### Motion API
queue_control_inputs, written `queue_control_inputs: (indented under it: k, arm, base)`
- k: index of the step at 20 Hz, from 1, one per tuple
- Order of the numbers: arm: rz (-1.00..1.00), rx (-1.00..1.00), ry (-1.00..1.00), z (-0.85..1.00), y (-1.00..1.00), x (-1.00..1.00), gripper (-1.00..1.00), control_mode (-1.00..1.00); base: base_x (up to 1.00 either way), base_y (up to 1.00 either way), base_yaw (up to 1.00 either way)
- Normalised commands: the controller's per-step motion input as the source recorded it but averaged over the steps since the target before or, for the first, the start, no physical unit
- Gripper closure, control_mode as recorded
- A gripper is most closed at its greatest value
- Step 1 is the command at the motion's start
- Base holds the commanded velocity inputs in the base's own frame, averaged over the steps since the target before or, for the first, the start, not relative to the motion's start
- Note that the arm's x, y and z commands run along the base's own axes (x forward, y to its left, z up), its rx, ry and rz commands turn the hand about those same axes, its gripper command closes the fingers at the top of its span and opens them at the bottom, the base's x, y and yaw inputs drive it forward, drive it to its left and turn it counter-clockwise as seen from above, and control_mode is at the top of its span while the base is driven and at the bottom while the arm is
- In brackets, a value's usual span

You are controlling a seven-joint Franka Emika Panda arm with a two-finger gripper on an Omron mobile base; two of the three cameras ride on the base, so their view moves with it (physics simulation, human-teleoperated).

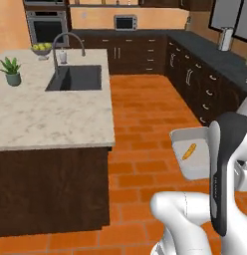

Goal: Take the meat container that has the shrimp and place it on the second highest rack of the freezer. Then take the vegetable container that has the lemon wedge and garlic and place it on the highest rack of the freezer.

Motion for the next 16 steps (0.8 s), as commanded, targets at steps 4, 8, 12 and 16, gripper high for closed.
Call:
queue_control_inputs:
  k: [4,8,12,16]
  arm:
    - [0.0,0.0,0.0,0.0,0.0,0.0,1.0,1.0]
    - [0.0,0.0,0.0,0.0,0.0,0.0,1.0,1.0]
    - [0.0,0.0,0.0,0.0,0.0,0.0,1.0,1.0]
    - [0.0,0.0,0.0,0.0,0.0,0.0,1.0,1.0]
  base:
    - [-0.14,0.0,1.0]
    - [-0.14,0.0,1.0]
    - [-0.13,0.0,1.0]
    - [-0.04,0.0,1.0]
